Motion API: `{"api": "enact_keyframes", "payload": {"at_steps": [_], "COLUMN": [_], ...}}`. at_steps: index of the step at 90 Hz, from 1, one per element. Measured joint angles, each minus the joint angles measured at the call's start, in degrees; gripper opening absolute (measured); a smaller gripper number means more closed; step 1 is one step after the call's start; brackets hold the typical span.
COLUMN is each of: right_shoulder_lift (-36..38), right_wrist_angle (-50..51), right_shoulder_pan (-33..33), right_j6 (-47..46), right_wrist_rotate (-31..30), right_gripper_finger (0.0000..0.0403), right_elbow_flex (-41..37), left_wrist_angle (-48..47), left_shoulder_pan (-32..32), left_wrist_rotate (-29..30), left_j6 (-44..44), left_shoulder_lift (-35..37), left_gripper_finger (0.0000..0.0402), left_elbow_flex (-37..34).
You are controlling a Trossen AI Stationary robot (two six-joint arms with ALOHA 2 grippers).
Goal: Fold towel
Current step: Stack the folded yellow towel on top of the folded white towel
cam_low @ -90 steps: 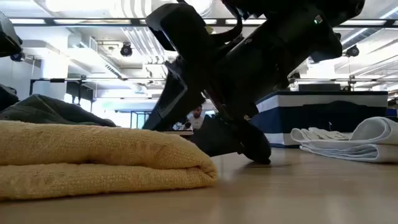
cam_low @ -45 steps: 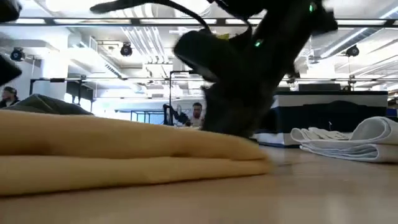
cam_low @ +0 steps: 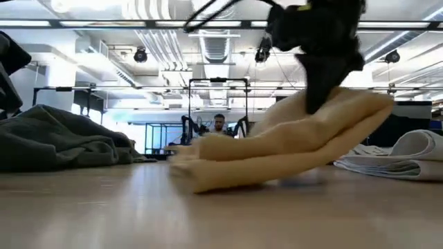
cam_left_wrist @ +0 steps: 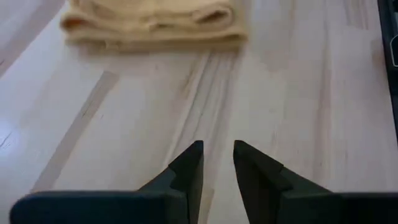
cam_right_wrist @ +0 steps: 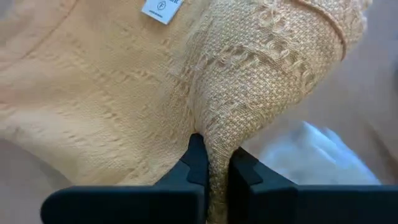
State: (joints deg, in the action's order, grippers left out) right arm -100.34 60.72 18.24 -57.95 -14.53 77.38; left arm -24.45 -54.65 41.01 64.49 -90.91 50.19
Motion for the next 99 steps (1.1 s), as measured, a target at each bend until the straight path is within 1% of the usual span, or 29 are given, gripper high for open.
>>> {"api": "enact_keyframes", "payload": {"at_steps": [26,50,69,79,99], "right_shoulder_lift": [6.80,12.54,16.58,16.96,17.36], "right_wrist_angle": [16.68,29.28,29.17,29.19,29.21], "right_shoulder_pan": [2.91,6.99,10.08,11.66,12.26], "right_j6": [-8.55,-17.51,-23.17,-26.29,-28.77], "right_wrist_rotate": [2.86,5.94,8.57,9.13,14.07], "right_gripper_finger": [0.0001,0.0000,0.0000,0.0000,0.0000], "right_elbow_flex": [0.00,-0.45,-5.15,-8.47,-17.05], "left_wrist_angle": [-0.02,-0.04,-0.02,-0.02,-0.02], "left_shoulder_pan": [0.00,0.00,0.00,0.00,0.00], "left_wrist_rotate": [-0.02,-0.02,-0.02,-0.02,-0.02], "left_j6": [0.02,0.04,0.04,0.04,0.04], "left_shoulder_lift": [0.02,0.02,0.04,0.07,0.07], "left_gripper_finger": [0.0075,0.0075,0.0075,0.0075,0.0075], "left_elbow_flex": [-0.03,-0.07,-0.09,-0.13,-0.20]}}
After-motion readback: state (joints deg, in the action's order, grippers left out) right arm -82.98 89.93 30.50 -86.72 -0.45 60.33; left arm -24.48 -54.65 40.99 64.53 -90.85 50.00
